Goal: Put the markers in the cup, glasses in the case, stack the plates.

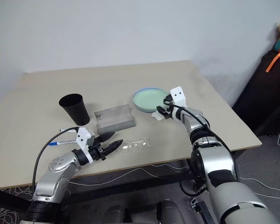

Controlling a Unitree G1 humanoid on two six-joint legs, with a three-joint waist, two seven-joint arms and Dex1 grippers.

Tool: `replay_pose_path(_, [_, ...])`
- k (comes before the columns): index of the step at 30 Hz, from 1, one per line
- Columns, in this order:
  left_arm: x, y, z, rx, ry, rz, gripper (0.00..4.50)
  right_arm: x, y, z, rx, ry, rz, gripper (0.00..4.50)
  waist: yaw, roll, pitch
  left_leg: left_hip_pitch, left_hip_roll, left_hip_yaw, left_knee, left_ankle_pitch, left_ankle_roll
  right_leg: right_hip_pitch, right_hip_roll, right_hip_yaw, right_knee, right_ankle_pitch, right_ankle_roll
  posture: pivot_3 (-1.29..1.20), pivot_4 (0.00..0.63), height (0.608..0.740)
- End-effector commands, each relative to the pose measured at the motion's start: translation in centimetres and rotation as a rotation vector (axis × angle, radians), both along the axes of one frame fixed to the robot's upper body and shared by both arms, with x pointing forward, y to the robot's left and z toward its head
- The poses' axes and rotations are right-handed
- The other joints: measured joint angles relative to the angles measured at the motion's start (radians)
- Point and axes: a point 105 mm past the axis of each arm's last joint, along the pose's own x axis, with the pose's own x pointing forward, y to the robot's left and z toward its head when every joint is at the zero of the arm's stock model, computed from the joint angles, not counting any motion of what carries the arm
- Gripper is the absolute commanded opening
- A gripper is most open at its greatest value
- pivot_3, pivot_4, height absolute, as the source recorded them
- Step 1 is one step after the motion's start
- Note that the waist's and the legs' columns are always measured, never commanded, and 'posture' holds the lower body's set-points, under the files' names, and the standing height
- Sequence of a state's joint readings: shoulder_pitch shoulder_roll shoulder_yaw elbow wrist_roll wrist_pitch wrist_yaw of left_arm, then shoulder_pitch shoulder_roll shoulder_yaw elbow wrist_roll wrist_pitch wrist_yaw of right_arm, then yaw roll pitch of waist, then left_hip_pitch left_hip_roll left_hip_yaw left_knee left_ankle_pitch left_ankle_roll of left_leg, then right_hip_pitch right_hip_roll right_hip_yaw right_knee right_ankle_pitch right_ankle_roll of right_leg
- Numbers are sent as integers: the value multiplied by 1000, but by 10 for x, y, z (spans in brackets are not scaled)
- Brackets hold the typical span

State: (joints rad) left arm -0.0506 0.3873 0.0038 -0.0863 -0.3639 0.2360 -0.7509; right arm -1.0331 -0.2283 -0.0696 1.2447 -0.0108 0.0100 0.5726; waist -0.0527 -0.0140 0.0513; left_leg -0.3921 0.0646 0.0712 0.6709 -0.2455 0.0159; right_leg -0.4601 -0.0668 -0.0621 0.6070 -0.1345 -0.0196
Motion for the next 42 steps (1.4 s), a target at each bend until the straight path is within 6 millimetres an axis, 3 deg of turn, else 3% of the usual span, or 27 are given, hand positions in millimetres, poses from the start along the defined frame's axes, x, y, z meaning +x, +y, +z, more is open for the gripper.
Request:
replay_pose_path(1, [3, -3, 14, 5, -59, -18, 2896, 2, 0, 9, 28, -18, -1, 4044, -1, 0, 0, 0, 0, 0, 0, 0, 0, 0, 0, 0, 0, 0, 0, 0, 0, 740])
replay_pose_path(13, [5, -5, 15, 9, -62, -29, 2896, -6, 22, -17, 46, 111, 10, 4044, 0, 0, 0, 0, 0, 0, 0, 0, 0, 0, 0, 0, 0, 1, 1, 0, 0, 740])
replay_pose_path(16, [4, -2, 14, 11, -62, -19, 2896, -6, 19, -16, 45, 108, -3, 3478, 1, 0, 0, 0, 0, 0, 0, 0, 0, 0, 0, 0, 0, 1, 1, 0, 0, 740])
replay_pose_path(26, [3, -1, 14, 11, -63, -8, 2896, -2, 2, -4, 33, 50, 4, 31, 0, 0, 0, 0, 0, 0, 0, 0, 0, 0, 0, 0, 0, 1, 1, 0, 0, 740])
replay_pose_path(31, [4, -2, 14, 11, -63, -12, 2896, -5, 2, 13, 32, 4, 110, 31, 0, 0, 0, 0, 0, 0, 0, 0, 0, 0, 0, 0, 0, 1, 1, 0, 0, 740])
replay_pose_path(35, [5, -3, 14, 11, -63, -19, 2896, -7, 11, 44, 77, -58, 228, 31, 0, 0, 0, 0, 0, 0, 0, 0, 0, 0, 0, 0, 0, 1, 1, 0, 0, 740])
replay_pose_path(39, [7, -2, 14, 14, -66, -23, 2896, 0, 21, 70, 112, -123, 219, 31, 0, 0, 0, 0, 0, 0, 0, 0, 0, 0, 0, 0, 0, 1, 1, 0, 0, 740])
replay_pose_path(42, [8, -3, 15, 15, -68, -25, 2896, 7, 26, 73, 73, -140, 162, 31, 0, 0, 0, 0, 0, 0, 0, 0, 0, -1, 0, 0, 1, 1, 1, 0, 0, 740])
